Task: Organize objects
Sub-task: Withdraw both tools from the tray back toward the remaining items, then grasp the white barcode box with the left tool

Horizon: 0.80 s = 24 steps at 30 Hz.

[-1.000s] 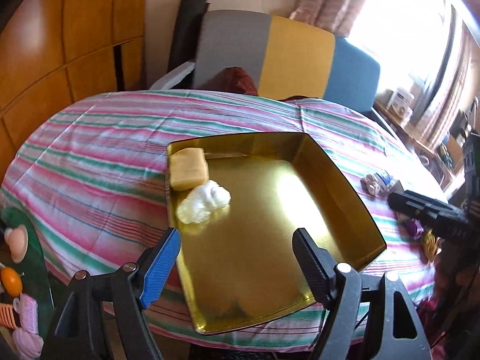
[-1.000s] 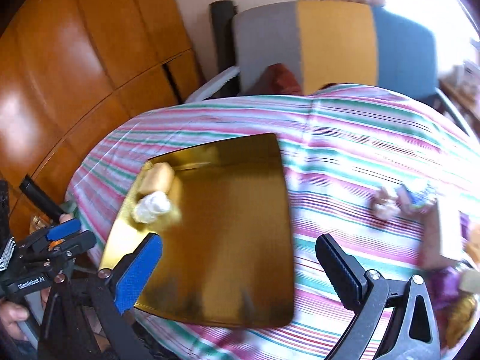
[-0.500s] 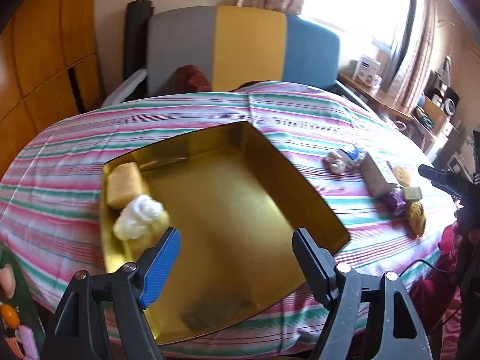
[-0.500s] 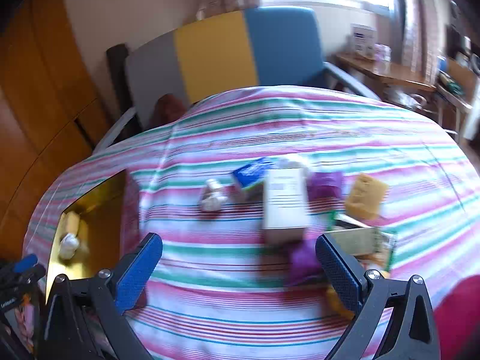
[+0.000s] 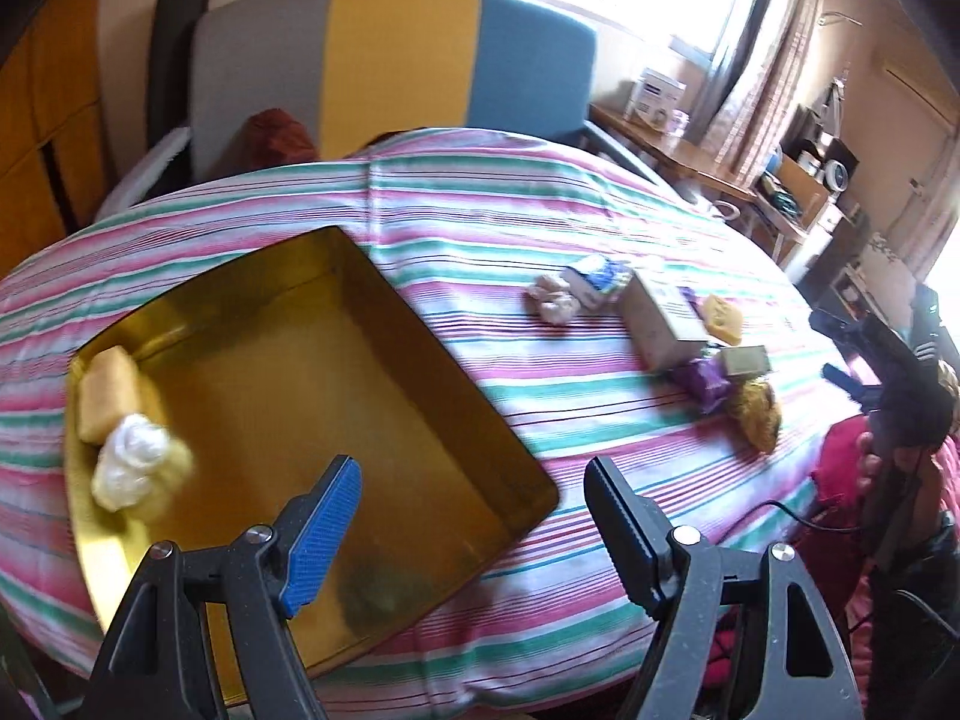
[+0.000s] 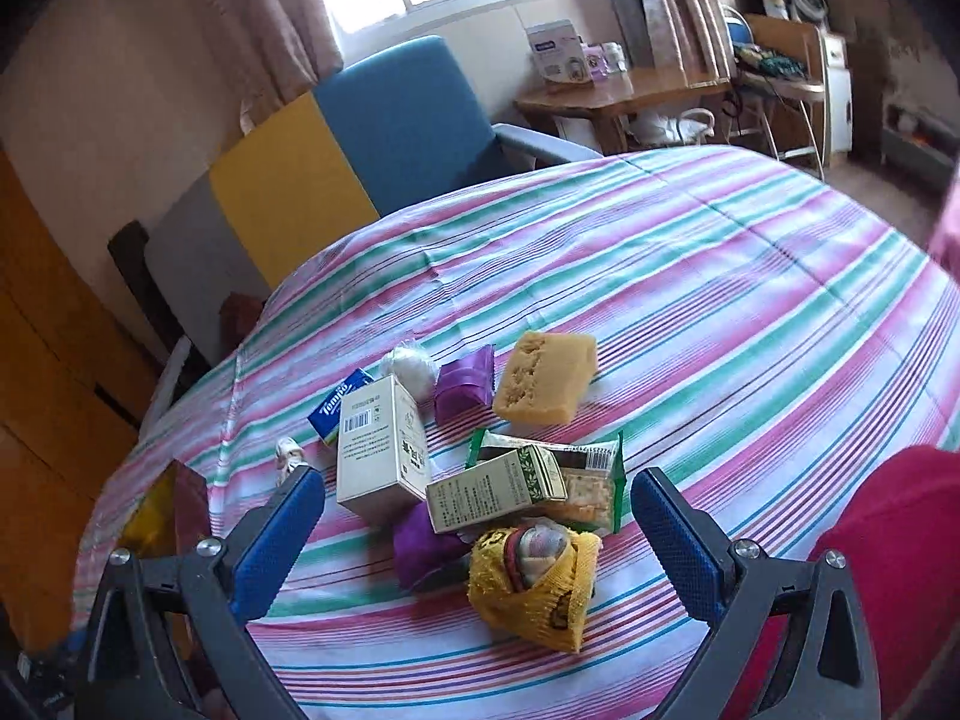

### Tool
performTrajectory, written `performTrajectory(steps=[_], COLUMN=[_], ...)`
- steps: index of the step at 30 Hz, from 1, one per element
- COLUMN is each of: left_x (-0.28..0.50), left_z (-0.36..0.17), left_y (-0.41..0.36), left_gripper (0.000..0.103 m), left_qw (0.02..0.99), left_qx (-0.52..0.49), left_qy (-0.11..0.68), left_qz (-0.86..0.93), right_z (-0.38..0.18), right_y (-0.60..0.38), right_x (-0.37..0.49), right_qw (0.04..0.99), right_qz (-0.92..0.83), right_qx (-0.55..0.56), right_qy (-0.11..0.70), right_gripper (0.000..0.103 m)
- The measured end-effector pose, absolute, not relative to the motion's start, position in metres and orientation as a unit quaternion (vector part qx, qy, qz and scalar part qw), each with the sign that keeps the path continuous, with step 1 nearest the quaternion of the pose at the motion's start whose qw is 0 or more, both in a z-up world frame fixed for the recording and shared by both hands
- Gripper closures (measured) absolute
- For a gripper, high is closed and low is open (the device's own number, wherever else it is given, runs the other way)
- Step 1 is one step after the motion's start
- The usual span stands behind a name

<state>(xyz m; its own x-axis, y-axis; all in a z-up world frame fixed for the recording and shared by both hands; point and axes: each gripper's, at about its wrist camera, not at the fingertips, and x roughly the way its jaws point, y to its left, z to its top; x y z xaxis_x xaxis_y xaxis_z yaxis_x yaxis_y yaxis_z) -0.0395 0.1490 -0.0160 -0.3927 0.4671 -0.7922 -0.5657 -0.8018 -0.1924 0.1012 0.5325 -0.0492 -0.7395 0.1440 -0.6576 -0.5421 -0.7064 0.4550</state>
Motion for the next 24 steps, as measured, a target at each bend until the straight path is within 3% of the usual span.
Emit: performTrajectory(steps=[5, 24], left_x=[-0.040, -0.074], left_z=[-0.019, -0.046], left_y=[0.186, 0.368], left_gripper=[0.026, 0.023], left_qw=[0.336, 0.390], left_qx=[-0.470, -0.507], left_qy=[0.065, 0.125], left_qz=[0.814, 0.758], right_z=[-0.053, -0.058], right_y=[0.549, 0.551], right_x=[0.115, 0.113], right_qw=[0.207, 0.168], right_qz=[0.862, 0.862], right_qx=[-0.260, -0.259], right_qy=[0.383, 0.401], right_gripper=[0.000, 0.000])
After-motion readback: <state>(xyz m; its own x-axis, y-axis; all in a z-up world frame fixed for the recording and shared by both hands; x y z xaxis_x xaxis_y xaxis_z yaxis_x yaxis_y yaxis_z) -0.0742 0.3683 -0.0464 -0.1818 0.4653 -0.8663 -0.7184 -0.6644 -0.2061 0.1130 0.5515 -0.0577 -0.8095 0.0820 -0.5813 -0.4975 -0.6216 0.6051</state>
